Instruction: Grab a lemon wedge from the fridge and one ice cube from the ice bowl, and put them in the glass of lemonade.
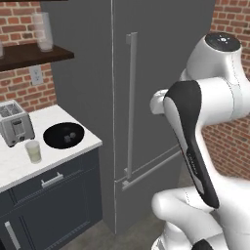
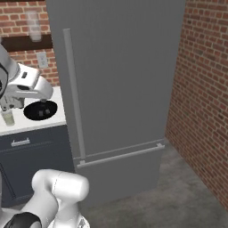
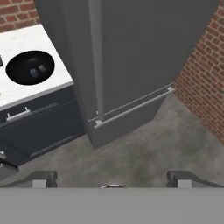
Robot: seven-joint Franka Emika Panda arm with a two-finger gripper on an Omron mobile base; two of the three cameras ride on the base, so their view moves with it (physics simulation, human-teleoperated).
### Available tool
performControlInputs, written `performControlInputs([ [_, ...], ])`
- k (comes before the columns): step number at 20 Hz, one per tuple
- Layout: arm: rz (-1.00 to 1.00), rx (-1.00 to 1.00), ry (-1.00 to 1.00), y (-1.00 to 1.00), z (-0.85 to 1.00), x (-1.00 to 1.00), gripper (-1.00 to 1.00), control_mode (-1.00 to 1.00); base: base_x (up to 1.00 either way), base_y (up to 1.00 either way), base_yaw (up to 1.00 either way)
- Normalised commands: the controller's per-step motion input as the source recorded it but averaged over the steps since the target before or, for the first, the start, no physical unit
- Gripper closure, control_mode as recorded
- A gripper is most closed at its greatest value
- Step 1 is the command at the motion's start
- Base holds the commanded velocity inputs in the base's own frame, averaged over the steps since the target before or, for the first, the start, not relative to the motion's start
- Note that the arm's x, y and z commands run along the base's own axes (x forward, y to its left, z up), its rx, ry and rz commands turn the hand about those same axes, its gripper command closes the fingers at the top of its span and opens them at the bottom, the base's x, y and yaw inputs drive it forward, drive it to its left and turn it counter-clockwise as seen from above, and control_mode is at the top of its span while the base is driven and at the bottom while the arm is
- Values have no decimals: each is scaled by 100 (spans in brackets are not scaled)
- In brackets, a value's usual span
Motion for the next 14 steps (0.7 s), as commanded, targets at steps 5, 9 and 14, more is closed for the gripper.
performControlInputs([
  [5, 0, 13, -25, -12, 19, -7, -100, -100, 0, 0, 0],
  [9, 3, 8, -18, -7, 17, 2, -100, -100, 0, 0, 0],
  [14, 7, 1, -7, 0, 8, 14, -100, -100, 0, 0, 0],
])
